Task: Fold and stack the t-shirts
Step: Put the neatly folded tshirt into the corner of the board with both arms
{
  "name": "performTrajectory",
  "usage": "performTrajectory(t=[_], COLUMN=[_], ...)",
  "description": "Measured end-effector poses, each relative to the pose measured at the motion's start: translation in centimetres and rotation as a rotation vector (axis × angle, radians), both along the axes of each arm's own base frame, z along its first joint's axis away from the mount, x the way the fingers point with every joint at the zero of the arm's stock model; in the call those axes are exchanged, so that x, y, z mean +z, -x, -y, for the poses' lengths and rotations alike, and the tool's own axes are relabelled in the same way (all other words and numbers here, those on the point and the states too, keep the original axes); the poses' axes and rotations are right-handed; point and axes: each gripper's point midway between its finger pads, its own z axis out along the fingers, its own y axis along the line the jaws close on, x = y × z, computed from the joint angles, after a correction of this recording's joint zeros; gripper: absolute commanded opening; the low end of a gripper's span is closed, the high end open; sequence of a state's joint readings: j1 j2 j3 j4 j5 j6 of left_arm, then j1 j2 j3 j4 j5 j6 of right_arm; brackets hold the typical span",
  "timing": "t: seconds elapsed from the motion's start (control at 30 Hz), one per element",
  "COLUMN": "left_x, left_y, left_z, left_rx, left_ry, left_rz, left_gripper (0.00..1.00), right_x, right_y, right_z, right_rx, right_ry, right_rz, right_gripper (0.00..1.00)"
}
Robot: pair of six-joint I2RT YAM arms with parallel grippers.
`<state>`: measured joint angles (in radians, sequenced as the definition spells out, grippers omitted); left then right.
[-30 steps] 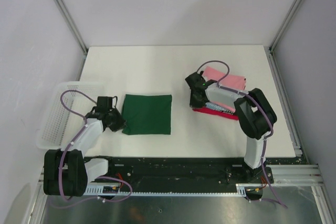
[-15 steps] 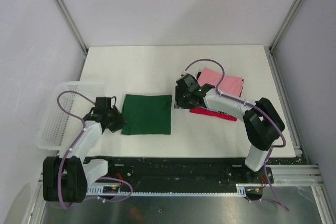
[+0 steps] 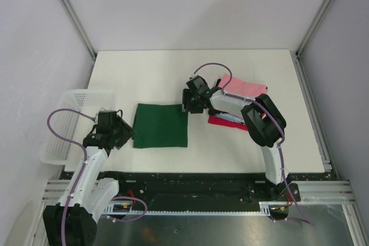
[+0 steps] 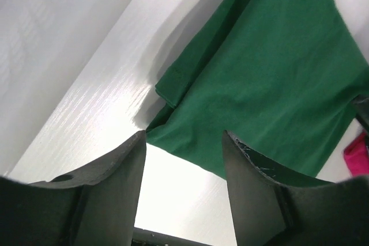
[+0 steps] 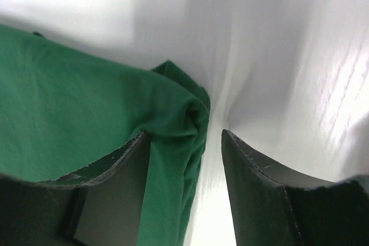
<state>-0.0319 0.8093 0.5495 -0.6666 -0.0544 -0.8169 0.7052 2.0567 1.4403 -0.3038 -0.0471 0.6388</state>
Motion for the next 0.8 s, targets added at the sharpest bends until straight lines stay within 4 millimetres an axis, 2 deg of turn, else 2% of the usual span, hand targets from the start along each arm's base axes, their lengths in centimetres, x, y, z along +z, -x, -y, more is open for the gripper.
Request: performTrajectory(t=[0.1,0.27,0.8], left_x=[-1.0,-2.8,-3.1], left_y=[0.5,1.3,0.1], left_z=[-0.1,0.0,0.5], left_rx=[0.014,0.019,0.004], left_ry=[0.003,0.005,0.027], left_rz=[-0.034,-0.105,-0.077], left_gripper=[0.61,0.61,0.60], right_x=[-0.1,-0.3,0.1], right_y=[-1.4,-1.9,-2.5], right_z=[-0.9,-1.5,-2.5], right_rx=[0.003,0.009,0.011], right_ry=[-0.012,-0.018,-0.081], right_rz=[0.018,0.028,0.053], right_gripper=[0.58,0.58,0.61])
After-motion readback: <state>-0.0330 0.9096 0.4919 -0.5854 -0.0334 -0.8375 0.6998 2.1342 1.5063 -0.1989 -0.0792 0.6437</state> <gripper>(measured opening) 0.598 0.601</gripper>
